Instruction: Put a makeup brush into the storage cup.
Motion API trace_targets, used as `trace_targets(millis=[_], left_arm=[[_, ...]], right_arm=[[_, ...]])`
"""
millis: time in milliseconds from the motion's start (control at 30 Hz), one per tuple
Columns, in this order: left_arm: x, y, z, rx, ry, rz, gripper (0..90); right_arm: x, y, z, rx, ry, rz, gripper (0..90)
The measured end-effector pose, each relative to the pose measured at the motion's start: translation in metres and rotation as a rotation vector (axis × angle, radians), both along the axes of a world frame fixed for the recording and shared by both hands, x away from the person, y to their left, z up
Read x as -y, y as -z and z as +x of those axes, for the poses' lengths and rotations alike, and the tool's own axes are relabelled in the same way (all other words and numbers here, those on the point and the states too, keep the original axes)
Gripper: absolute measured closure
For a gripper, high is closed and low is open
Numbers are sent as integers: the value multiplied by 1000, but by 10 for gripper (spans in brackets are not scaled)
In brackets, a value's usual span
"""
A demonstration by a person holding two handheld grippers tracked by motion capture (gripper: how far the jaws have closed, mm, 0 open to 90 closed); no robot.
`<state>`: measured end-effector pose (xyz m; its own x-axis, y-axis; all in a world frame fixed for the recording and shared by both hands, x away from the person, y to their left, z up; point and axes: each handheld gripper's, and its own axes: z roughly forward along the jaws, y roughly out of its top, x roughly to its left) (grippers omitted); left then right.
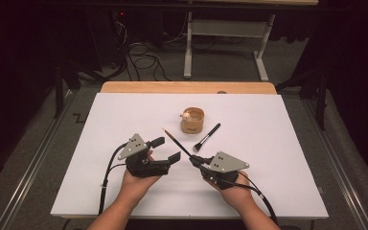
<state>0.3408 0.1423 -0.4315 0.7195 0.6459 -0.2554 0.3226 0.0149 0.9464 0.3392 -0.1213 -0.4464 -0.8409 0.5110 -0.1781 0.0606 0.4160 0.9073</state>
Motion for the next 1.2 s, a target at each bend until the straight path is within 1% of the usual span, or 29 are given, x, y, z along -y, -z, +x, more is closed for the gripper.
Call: trace_targets(millis=[133,233,333,433,467,533,633,767,867,933,967,1000,1100,1200], left_arm=[[-1,0,0,-10,11,-20,192],[-2,0,-1,-9,16,-33,212],[-2,1,0,-19,25,-53,232],[-3,2,1,-26,26,-61,252],[-4,2,2,-32,30,-70,261],[-5,3,3,-41,33,-91,280],[-7,4,3,-43,38,-104,313],[-8,4,3,-40,43,-112,382],[-9,5,4,-50,54,-132,420],[-10,5,4,-54,54,-141,433],[-11,6,5,-58,59,-146,443],[-12,6,5,-64,59,-160,452],[-13,7,6,-68,62,-173,475],[-13,6,5,-68,66,-173,501]], right_arm=[[-3,2,-1,-2,-8,-2,869],[-3,2,-3,-3,-14,-4,869],[-4,2,-3,-3,-17,-5,869],[-4,3,-3,-3,-19,-7,869],[-4,3,-2,1,-20,-13,869],[-5,4,-3,0,-21,-11,869],[-5,4,-3,-4,-21,-15,869],[-6,4,-3,-9,-19,-17,869],[-6,5,-4,-5,-22,-18,869],[-6,5,-4,0,-24,-31,869],[-6,5,-4,-6,-23,-29,869],[-6,5,-3,0,-26,-30,869],[-6,5,-3,4,-27,-32,869],[-7,6,-4,-1,-24,-29,869]])
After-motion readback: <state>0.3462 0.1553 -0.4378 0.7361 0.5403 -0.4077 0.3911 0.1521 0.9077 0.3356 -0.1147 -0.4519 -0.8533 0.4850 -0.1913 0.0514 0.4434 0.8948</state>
